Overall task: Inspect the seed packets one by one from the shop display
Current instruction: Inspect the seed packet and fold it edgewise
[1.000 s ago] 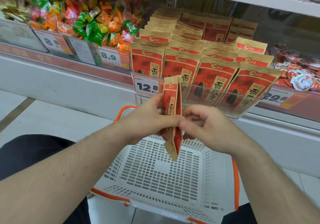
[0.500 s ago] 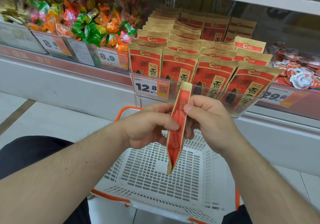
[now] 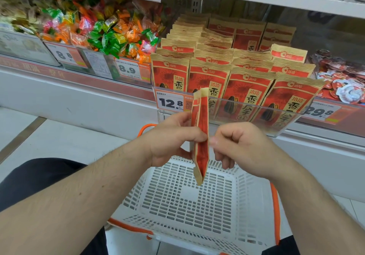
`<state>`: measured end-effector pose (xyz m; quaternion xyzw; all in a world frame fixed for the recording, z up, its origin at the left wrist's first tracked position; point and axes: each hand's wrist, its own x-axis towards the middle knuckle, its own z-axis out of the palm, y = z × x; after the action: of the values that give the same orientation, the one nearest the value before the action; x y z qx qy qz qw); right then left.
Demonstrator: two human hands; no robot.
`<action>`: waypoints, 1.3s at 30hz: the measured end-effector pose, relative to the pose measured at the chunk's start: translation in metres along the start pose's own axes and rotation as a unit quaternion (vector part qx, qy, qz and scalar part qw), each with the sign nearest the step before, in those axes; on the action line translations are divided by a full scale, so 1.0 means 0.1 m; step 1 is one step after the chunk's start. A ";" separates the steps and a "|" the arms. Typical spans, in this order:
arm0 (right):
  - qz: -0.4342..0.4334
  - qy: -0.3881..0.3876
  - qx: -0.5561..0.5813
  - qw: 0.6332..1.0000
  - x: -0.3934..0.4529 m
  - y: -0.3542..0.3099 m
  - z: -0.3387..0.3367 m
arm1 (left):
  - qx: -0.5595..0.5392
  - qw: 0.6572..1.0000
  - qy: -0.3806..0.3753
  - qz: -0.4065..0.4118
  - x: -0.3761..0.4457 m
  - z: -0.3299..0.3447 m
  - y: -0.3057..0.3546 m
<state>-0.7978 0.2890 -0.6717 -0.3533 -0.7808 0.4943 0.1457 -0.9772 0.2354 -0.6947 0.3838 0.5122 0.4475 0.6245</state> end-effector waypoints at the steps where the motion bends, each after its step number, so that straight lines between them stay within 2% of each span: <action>1: 0.010 -0.024 -0.036 0.999 -0.01 -0.02 -0.01 | -0.009 1.000 0.011 0.000 -0.01 0.00 0.01; 4: 0.035 -0.090 -0.111 0.989 -0.04 -0.07 0.00 | -0.026 0.999 0.018 0.007 -0.02 -0.01 0.02; 6: 0.052 -0.109 -0.114 0.986 -0.04 -0.08 0.02 | -0.026 0.999 0.020 0.015 -0.03 -0.02 0.02; 21: 0.068 -0.136 -0.047 0.987 -0.04 -0.01 -0.04 | -0.043 0.999 0.019 0.024 -0.01 -0.01 0.01; 23: 0.069 -0.118 -0.041 0.990 -0.03 -0.01 -0.06 | -0.044 0.998 0.010 0.033 -0.02 -0.03 0.00; 27: 0.082 -0.032 -0.002 0.996 0.00 0.06 -0.08 | -0.074 0.996 -0.022 0.049 -0.02 -0.04 -0.02; 32: 0.058 -0.003 0.084 0.995 0.03 0.08 0.06 | -0.114 0.987 -0.079 0.086 -0.03 -0.05 -0.06; 35: 0.048 0.062 0.117 0.990 0.05 0.09 0.14 | -0.130 0.985 -0.072 0.088 -0.03 -0.05 -0.06; 39: 0.039 0.106 0.070 0.991 0.09 0.17 0.15 | -0.143 0.986 -0.038 0.079 -0.04 0.01 -0.04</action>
<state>-0.8057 0.2895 -0.6948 -0.4232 -0.7100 0.5125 0.2328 -0.9757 0.2302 -0.6967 0.3465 0.3868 0.5493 0.6547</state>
